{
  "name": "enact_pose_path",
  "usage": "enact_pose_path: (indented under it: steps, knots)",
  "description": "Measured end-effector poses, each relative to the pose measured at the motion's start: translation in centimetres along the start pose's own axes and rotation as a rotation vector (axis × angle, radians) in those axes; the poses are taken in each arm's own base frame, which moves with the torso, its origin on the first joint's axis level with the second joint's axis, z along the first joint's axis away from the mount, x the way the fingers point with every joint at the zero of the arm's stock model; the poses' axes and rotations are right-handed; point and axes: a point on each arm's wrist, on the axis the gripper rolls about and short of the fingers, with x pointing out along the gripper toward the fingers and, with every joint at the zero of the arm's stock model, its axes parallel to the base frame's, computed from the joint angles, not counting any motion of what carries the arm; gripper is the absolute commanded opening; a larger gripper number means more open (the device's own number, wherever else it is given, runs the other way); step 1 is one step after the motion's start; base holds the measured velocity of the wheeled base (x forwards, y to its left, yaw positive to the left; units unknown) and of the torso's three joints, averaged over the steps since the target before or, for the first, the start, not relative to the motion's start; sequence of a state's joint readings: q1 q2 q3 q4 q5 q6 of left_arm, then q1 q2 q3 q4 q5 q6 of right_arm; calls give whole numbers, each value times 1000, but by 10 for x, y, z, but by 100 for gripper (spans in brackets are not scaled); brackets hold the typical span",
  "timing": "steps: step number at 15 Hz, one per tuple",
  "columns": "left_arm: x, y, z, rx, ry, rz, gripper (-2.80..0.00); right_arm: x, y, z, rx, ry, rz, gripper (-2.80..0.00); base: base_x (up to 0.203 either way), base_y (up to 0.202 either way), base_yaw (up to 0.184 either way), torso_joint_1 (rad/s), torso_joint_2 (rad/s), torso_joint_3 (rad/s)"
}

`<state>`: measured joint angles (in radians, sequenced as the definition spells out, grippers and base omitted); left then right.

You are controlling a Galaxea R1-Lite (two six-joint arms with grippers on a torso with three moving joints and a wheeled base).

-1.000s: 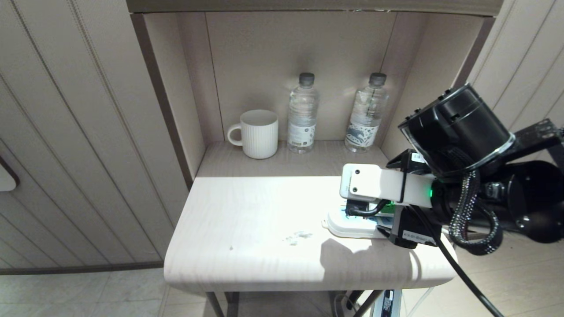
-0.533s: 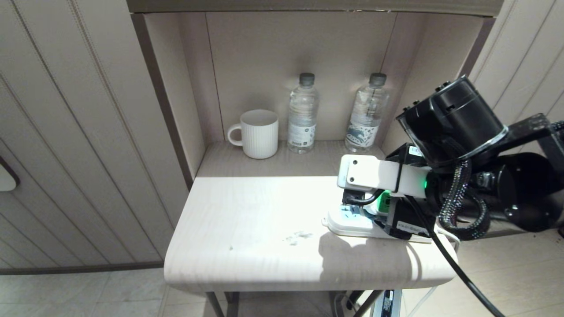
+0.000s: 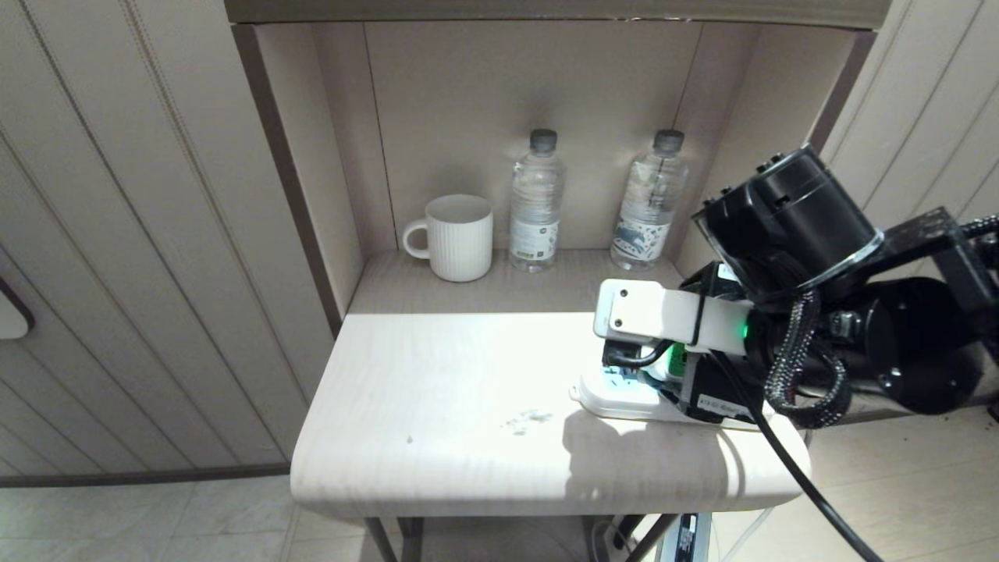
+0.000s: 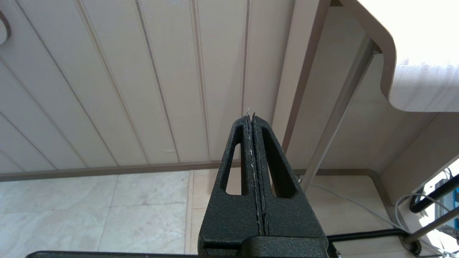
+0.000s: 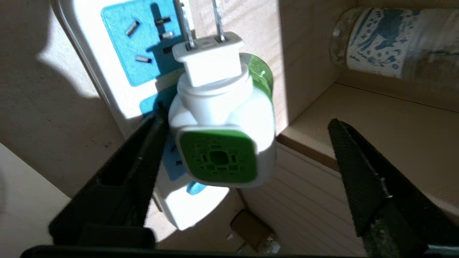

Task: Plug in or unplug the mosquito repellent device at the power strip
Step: Insert the plug into the socket

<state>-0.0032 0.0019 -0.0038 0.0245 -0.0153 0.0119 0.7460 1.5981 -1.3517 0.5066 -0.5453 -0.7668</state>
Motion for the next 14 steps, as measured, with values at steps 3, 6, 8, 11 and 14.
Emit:
enact_pose_path:
  steps: [3, 6, 8, 11, 14]
  knots:
    - [0, 0, 0, 0, 0, 0, -280, 2, 1, 0, -3, 5, 6, -280, 0, 0, 0, 0, 0, 0]
    - [0, 0, 0, 0, 0, 0, -280, 3, 1, 1, -2, 5, 6, -280, 0, 0, 0, 0, 0, 0]
    - [0, 0, 0, 0, 0, 0, -280, 2, 0, 1, 2, 3, 3, -280, 0, 0, 0, 0, 0, 0]
    - [0, 0, 0, 1, 0, -1, -280, 0, -4, 1, 17, -5, -6, -280, 0, 0, 0, 0, 0, 0]
    - [0, 0, 0, 0, 0, 0, -280, -6, -17, 2, 61, -26, -39, -280, 0, 0, 0, 0, 0, 0]
